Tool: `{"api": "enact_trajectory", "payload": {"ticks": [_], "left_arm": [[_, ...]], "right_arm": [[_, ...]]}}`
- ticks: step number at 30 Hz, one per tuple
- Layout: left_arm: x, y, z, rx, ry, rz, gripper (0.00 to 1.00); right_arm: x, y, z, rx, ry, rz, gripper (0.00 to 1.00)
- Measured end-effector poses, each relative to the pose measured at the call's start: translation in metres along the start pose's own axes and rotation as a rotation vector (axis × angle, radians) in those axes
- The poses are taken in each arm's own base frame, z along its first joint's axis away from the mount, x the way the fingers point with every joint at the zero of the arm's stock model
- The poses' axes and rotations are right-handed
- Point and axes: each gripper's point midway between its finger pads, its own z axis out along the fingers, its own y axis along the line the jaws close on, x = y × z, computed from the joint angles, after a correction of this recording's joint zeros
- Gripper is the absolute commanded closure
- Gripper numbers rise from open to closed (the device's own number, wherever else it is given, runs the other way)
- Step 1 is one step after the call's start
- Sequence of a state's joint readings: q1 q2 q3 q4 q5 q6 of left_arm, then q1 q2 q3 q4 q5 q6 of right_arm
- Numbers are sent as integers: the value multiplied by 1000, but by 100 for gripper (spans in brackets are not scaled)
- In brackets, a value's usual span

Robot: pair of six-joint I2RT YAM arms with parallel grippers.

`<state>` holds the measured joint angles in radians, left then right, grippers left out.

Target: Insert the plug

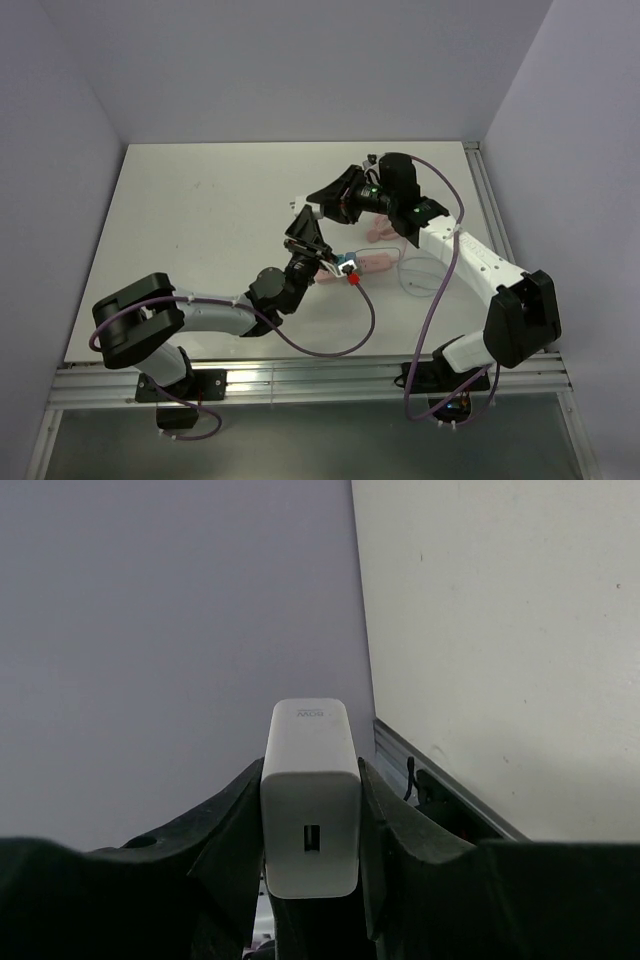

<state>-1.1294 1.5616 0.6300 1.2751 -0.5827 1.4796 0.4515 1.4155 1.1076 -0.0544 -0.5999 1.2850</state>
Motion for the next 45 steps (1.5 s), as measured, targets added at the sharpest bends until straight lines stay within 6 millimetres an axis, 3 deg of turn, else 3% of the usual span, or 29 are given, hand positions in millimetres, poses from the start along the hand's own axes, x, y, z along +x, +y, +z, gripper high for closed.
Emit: {"api": "enact_trajectory", "payload": {"ticks": [2,3,4,5,6,7,11,16,19,22,26,30,33,40,45], "left_arm": [[3,1,-1,-2,26,-22,84],[4,2,-2,-3,38,-48,68],[6,4,-4,-2,52,-87,61],[7,7,-6,-2,65,-131,37],[8,11,-8,-5,74,-181,5],[12,19,-12,-18,94,-267,1],[19,61,-31,-28,104,-620,0],[25,150,-56,-185,35,-1095,0],[37,174,-72,-222,31,-1293,1],[49,182,-83,-233,63,-1443,0],[55,174,-85,-197,148,-1552,1],[61,140,-85,-114,264,-1602,1],[71,113,-83,-60,353,-1622,1],[120,70,-86,-68,580,-1718,1],[126,40,-94,-53,703,-1840,1]], "right_arm": [[0,-1,1,0,1,-9,100],[1,-1,1,0,2,-14,100],[1,-1,1,-1,5,-22,100],[4,1,1,-7,13,-37,100],[6,3,1,-15,20,-52,100],[6,4,2,-14,17,-81,100],[4,16,-2,-40,7,-195,100],[-16,-7,-7,52,-49,-345,100],[-21,-19,-12,123,-27,-452,100],[-25,-16,-17,163,-12,-554,100],[-29,-6,-29,236,1,-647,100],[-35,-6,-28,357,8,-705,100],[-24,-24,-22,477,62,-728,100],[27,-83,-5,726,262,-772,100],[42,-107,-2,868,321,-793,100]]}}
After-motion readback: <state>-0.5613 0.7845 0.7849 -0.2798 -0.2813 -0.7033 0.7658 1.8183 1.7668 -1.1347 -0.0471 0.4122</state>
